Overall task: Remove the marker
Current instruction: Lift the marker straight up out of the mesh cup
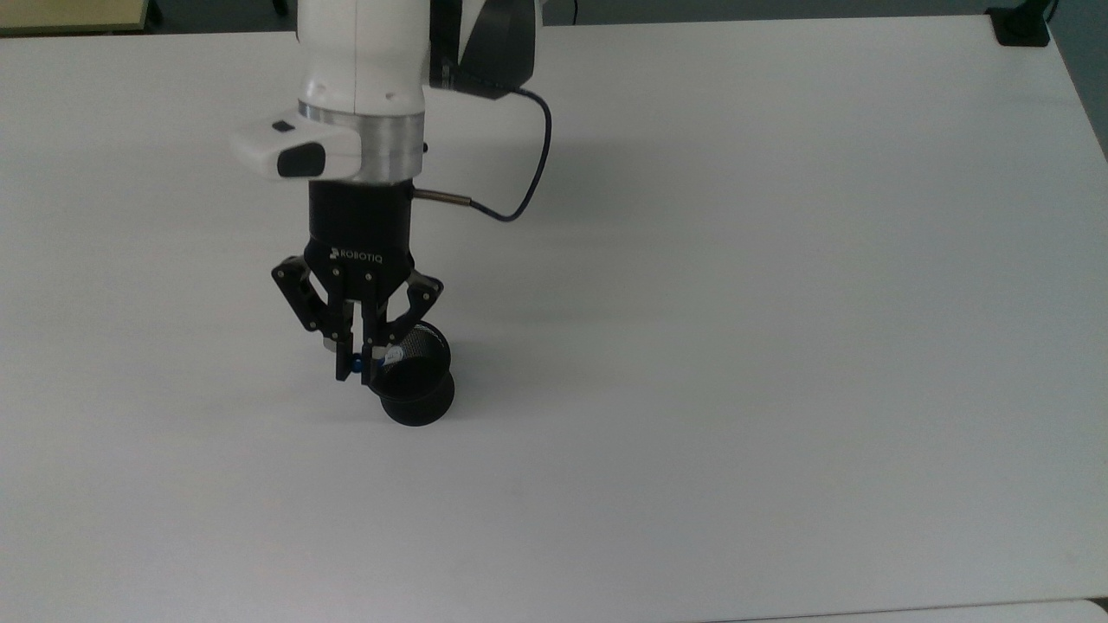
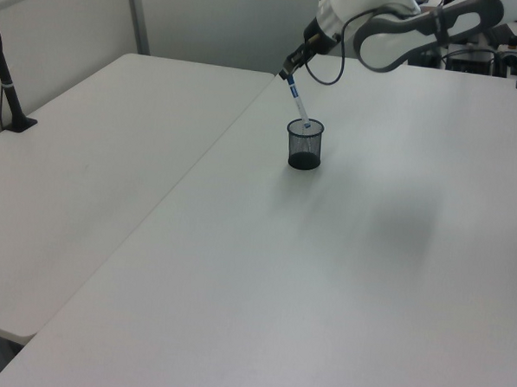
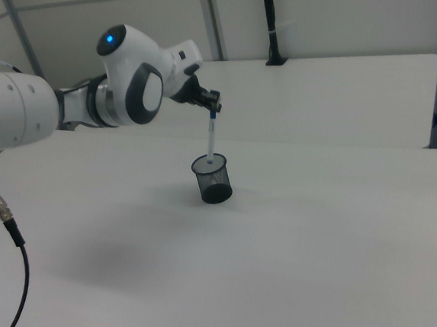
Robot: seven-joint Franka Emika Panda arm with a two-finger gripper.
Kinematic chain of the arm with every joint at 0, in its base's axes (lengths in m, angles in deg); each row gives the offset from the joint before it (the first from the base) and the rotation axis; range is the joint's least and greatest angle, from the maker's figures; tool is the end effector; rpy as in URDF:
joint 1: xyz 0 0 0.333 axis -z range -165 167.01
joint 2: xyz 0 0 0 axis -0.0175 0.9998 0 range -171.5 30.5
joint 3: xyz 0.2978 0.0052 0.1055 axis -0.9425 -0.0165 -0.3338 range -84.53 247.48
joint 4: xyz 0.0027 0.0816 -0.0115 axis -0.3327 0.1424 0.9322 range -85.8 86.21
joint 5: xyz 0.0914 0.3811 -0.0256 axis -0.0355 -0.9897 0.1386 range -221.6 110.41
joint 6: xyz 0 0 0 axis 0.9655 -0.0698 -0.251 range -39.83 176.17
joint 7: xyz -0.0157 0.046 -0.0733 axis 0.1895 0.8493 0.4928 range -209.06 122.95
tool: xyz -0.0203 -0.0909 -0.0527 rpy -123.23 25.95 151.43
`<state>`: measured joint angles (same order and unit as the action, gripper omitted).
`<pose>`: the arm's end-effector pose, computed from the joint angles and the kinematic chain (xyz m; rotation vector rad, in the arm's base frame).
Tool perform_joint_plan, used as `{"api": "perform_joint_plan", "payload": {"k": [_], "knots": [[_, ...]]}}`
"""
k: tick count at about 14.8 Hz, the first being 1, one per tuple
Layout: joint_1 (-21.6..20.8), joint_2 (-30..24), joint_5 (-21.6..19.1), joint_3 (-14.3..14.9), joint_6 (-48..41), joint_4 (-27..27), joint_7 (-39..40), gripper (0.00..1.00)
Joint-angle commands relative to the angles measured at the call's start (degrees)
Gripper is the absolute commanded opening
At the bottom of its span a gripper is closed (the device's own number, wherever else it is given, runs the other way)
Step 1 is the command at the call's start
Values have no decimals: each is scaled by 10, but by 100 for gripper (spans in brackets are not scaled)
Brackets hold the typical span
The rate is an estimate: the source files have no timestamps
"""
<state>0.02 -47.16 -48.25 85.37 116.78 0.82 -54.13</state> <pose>0.7216 -0.0239 0.4887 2.8680 -0.1894 1.1022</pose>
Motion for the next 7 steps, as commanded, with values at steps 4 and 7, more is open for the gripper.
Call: {"api": "perform_joint_plan", "payload": {"k": [4,7], "knots": [[-8,-27,3,-31,-169,-48,-16,10],[-10,-24,3,-59,-203,-48,-17,10]]}}
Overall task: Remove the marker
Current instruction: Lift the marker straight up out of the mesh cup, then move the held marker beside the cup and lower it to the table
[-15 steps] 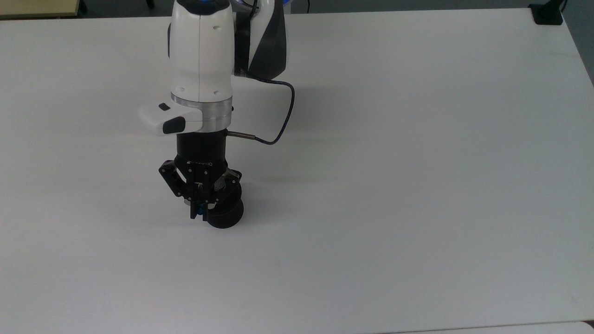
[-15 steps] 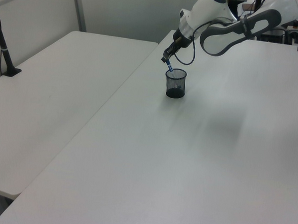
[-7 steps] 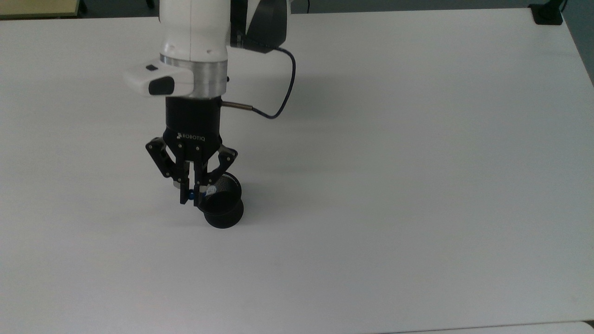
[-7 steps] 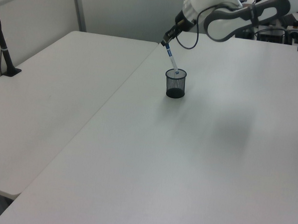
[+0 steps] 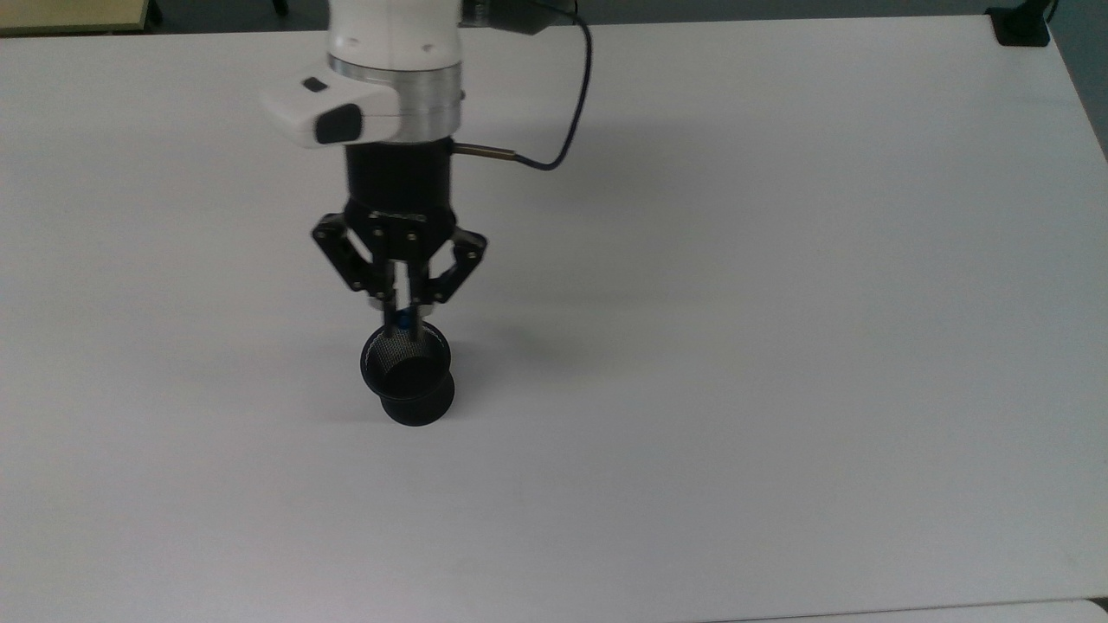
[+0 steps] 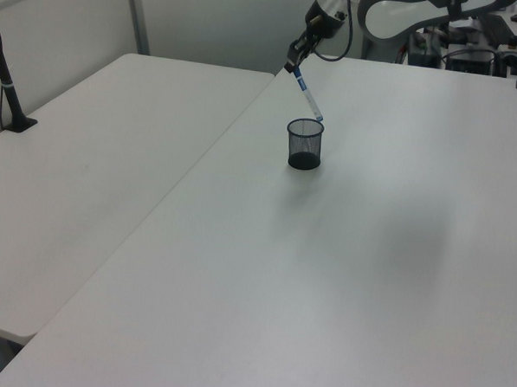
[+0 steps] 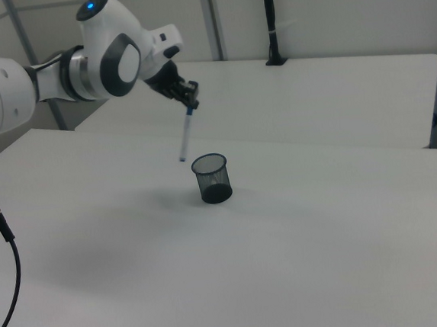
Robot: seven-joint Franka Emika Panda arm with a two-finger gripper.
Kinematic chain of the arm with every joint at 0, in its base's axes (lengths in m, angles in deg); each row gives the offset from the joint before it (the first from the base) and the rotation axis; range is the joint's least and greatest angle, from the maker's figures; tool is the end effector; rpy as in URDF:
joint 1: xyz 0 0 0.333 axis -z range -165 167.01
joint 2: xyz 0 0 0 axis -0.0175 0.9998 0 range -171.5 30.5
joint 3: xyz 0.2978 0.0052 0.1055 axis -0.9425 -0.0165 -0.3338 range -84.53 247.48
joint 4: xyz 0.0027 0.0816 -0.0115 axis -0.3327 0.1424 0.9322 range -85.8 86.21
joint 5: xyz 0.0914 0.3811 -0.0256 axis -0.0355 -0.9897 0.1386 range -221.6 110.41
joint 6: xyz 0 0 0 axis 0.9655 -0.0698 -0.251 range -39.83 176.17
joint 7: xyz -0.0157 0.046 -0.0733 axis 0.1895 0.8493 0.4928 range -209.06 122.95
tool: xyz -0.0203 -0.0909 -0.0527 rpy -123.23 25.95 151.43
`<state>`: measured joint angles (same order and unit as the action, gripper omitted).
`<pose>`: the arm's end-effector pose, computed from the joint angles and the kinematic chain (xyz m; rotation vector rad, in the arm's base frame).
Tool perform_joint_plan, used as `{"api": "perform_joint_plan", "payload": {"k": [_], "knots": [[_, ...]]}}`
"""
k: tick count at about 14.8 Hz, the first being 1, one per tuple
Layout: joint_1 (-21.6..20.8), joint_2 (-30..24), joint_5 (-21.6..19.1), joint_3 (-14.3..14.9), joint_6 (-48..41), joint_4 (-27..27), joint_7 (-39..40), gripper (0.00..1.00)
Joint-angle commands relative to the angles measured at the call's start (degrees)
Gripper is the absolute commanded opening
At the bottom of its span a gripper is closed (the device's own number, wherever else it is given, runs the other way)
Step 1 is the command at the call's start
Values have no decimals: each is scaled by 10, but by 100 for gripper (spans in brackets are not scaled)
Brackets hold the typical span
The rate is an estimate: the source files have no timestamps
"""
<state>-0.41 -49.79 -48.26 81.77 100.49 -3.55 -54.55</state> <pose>0.7117 0.0141 0.5231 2.9643 -0.1595 0.8741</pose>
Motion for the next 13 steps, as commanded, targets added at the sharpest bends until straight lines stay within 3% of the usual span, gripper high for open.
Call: {"api": "perform_joint_plan", "payload": {"k": [1,8,13], "knots": [[-11,6,3,-31,-48,-4,-12,10],[-54,73,13,-31,-41,1,-12,10],[-61,109,14,-31,-39,1,-12,13]]}}
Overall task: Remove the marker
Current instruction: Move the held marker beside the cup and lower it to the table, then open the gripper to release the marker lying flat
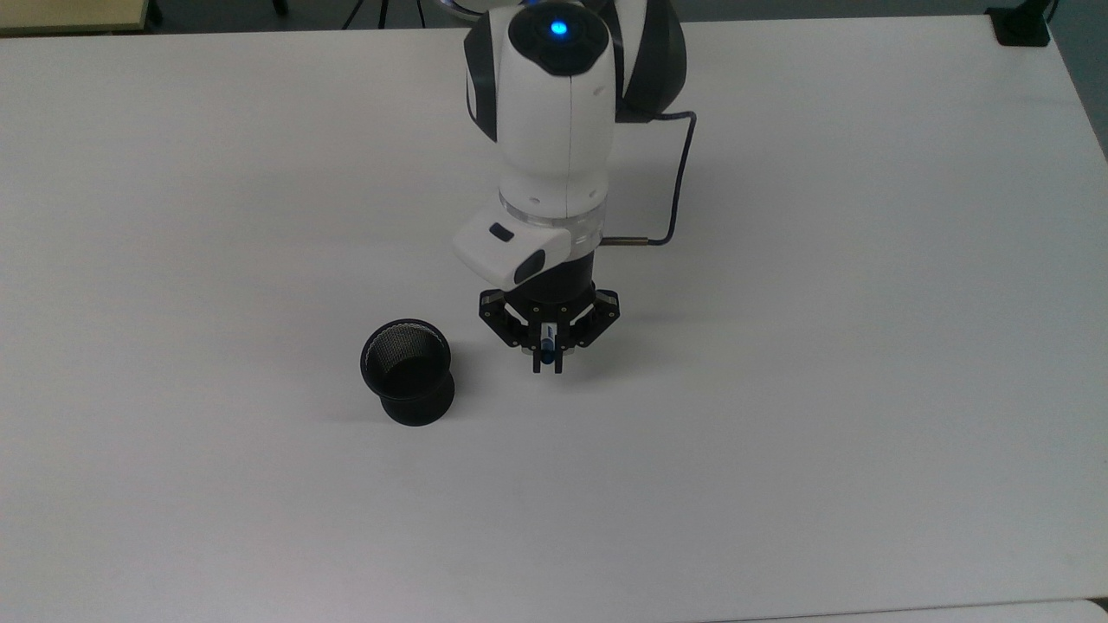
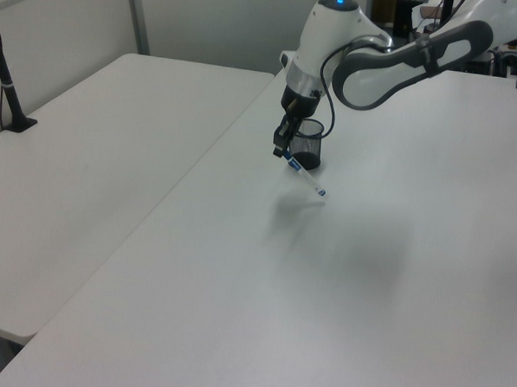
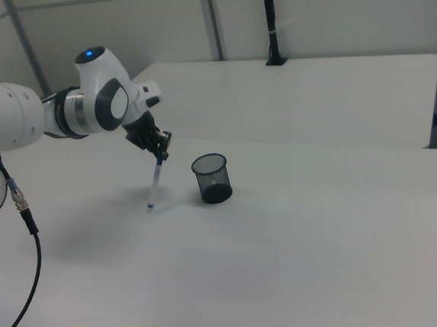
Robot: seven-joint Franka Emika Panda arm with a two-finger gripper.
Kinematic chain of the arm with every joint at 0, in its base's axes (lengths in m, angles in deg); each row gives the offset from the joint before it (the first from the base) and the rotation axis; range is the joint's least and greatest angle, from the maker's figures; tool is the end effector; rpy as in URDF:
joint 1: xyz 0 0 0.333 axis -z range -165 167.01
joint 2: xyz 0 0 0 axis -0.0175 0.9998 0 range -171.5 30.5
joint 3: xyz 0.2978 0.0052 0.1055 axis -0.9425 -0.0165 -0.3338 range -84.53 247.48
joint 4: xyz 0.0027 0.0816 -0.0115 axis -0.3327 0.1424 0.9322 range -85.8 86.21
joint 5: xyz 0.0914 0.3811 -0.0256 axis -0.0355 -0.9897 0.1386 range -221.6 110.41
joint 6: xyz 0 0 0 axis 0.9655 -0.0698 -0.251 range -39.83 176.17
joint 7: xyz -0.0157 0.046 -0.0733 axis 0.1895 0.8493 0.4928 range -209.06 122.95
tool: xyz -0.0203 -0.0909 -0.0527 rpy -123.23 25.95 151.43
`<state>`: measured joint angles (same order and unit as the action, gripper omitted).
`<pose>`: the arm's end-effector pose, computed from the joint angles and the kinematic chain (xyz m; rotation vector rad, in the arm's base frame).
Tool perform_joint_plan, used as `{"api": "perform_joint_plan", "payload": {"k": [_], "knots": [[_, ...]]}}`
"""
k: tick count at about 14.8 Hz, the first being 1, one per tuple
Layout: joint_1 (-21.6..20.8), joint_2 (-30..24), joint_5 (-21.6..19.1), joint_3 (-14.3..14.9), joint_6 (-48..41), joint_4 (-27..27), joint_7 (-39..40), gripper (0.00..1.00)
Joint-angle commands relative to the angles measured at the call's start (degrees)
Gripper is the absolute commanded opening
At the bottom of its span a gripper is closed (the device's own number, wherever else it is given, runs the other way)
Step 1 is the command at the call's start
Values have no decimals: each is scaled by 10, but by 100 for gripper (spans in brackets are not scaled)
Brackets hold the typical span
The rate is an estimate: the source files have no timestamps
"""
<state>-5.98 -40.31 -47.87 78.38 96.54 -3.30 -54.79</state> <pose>0.7182 0.1189 0.3933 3.0765 0.0607 0.5231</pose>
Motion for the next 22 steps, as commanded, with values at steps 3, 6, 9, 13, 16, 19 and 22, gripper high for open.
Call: {"api": "perform_joint_plan", "payload": {"k": [3,6,9,13,16,19,22], "knots": [[-5,29,18,3,17,-1,-9,21],[-6,32,40,3,31,4,-10,63],[-18,13,47,5,23,0,-28,100],[-22,-48,41,6,-91,3,-42,100],[-28,-93,41,6,-191,3,-63,100],[-21,-158,32,6,-307,7,-57,100],[-10,-217,5,9,-334,46,-37,100]]}}
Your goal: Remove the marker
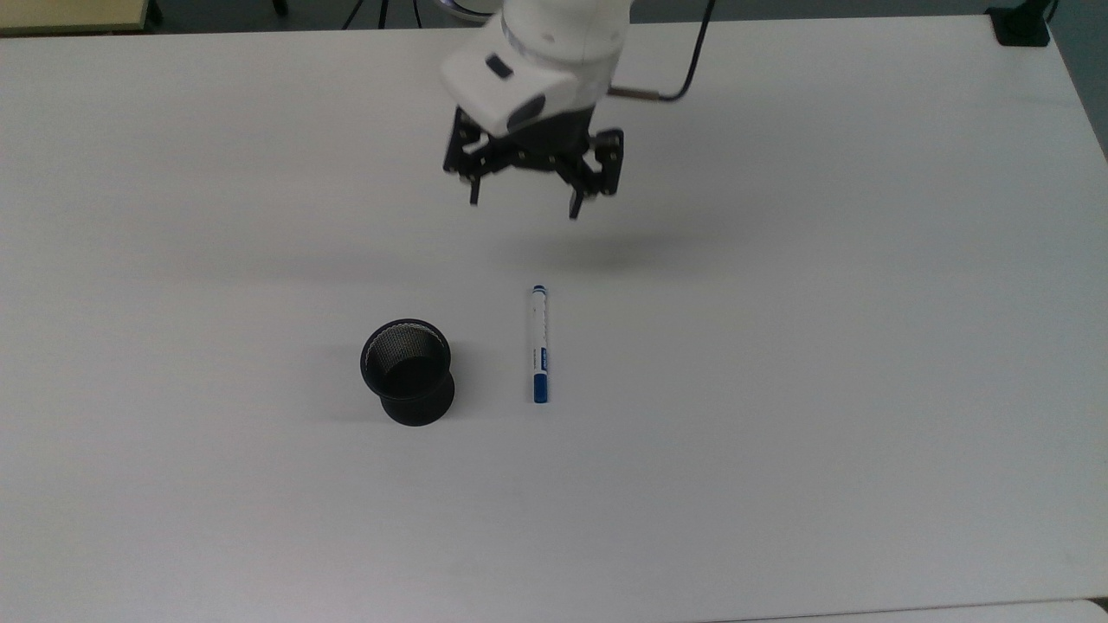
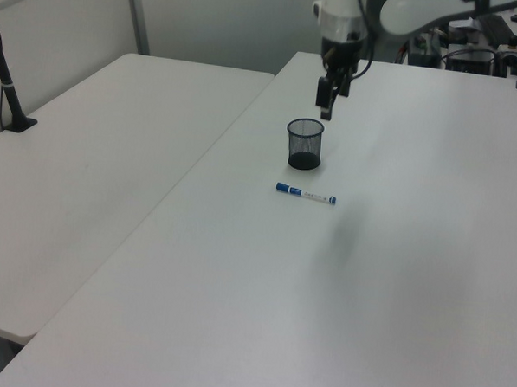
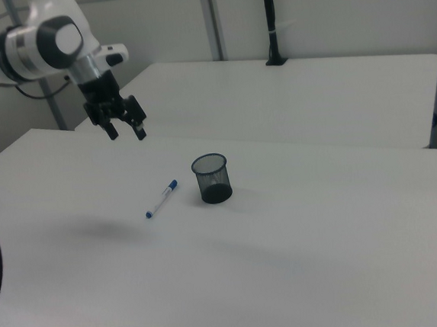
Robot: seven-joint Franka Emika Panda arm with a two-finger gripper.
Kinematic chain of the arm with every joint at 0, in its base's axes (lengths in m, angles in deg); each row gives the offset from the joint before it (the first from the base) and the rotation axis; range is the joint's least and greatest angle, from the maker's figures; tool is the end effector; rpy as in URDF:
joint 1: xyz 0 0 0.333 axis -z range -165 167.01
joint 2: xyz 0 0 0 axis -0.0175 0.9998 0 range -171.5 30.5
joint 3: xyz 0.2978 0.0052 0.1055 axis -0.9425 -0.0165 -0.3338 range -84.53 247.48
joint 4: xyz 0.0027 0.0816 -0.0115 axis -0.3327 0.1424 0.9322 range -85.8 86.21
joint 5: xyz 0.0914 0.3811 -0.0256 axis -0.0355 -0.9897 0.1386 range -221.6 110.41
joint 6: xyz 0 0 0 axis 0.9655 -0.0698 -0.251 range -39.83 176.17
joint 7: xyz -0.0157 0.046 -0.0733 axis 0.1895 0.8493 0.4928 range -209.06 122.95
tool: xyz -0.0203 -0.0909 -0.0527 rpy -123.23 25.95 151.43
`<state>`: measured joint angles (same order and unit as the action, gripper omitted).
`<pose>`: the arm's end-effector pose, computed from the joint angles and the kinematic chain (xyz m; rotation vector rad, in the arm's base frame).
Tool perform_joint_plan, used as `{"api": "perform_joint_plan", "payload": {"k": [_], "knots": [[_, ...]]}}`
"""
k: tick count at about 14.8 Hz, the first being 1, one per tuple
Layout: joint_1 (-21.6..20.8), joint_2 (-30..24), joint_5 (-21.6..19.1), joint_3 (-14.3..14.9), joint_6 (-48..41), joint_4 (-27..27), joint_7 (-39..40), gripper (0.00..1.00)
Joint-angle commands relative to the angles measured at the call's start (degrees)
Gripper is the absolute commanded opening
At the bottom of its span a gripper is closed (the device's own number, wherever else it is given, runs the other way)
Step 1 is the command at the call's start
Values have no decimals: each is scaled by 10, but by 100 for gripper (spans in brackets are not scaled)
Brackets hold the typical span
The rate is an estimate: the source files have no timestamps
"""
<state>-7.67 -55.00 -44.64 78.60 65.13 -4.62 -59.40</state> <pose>0.6414 0.1112 0.5251 2.9829 -0.0675 0.1461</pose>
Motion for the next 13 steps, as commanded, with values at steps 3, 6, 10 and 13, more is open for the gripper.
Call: {"api": "perform_joint_plan", "payload": {"k": [3,6,10,13], "knots": [[36,-120,-92,8,-64,83,103,100],[67,-148,-118,7,-111,84,164,100],[73,-155,-113,8,-131,85,160,100],[81,-154,-112,8,-127,83,160,100]]}}
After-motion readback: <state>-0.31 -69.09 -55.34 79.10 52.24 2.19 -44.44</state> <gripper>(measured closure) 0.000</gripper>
